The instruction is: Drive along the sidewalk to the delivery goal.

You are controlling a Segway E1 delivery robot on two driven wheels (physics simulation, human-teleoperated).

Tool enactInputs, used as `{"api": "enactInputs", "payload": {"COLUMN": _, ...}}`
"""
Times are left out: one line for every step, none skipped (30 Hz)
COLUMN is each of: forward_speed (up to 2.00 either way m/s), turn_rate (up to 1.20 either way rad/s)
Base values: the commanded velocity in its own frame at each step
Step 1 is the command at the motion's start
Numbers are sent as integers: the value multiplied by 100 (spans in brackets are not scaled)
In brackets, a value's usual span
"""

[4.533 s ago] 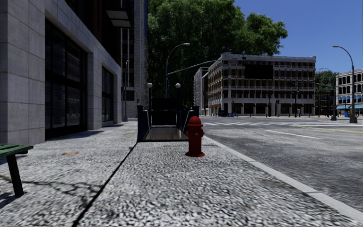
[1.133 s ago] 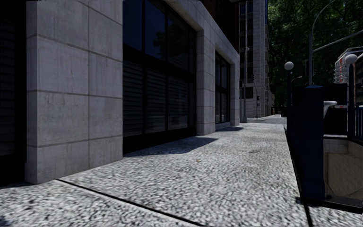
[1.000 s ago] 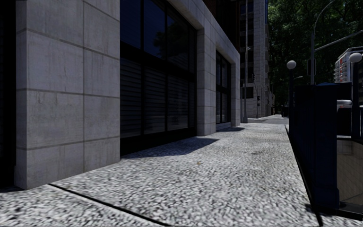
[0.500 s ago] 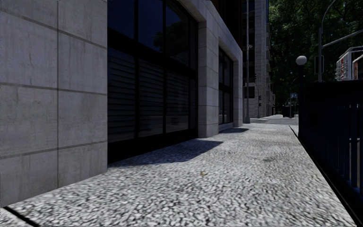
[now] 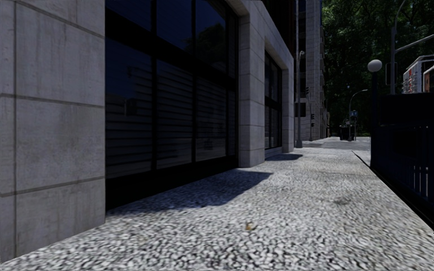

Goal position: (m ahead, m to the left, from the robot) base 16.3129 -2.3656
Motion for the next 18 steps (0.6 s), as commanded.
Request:
{"api": "enactInputs", "payload": {"forward_speed": 102, "turn_rate": 0}}
{"api": "enactInputs", "payload": {"forward_speed": 102, "turn_rate": 0}}
{"api": "enactInputs", "payload": {"forward_speed": 102, "turn_rate": 0}}
{"api": "enactInputs", "payload": {"forward_speed": 102, "turn_rate": 0}}
{"api": "enactInputs", "payload": {"forward_speed": 102, "turn_rate": 0}}
{"api": "enactInputs", "payload": {"forward_speed": 102, "turn_rate": -23}}
{"api": "enactInputs", "payload": {"forward_speed": 102, "turn_rate": -46}}
{"api": "enactInputs", "payload": {"forward_speed": 102, "turn_rate": -65}}
{"api": "enactInputs", "payload": {"forward_speed": 102, "turn_rate": -72}}
{"api": "enactInputs", "payload": {"forward_speed": 102, "turn_rate": -74}}
{"api": "enactInputs", "payload": {"forward_speed": 102, "turn_rate": -77}}
{"api": "enactInputs", "payload": {"forward_speed": 102, "turn_rate": -78}}
{"api": "enactInputs", "payload": {"forward_speed": 102, "turn_rate": -79}}
{"api": "enactInputs", "payload": {"forward_speed": 102, "turn_rate": -79}}
{"api": "enactInputs", "payload": {"forward_speed": 102, "turn_rate": -79}}
{"api": "enactInputs", "payload": {"forward_speed": 102, "turn_rate": -79}}
{"api": "enactInputs", "payload": {"forward_speed": 102, "turn_rate": -79}}
{"api": "enactInputs", "payload": {"forward_speed": 102, "turn_rate": -79}}
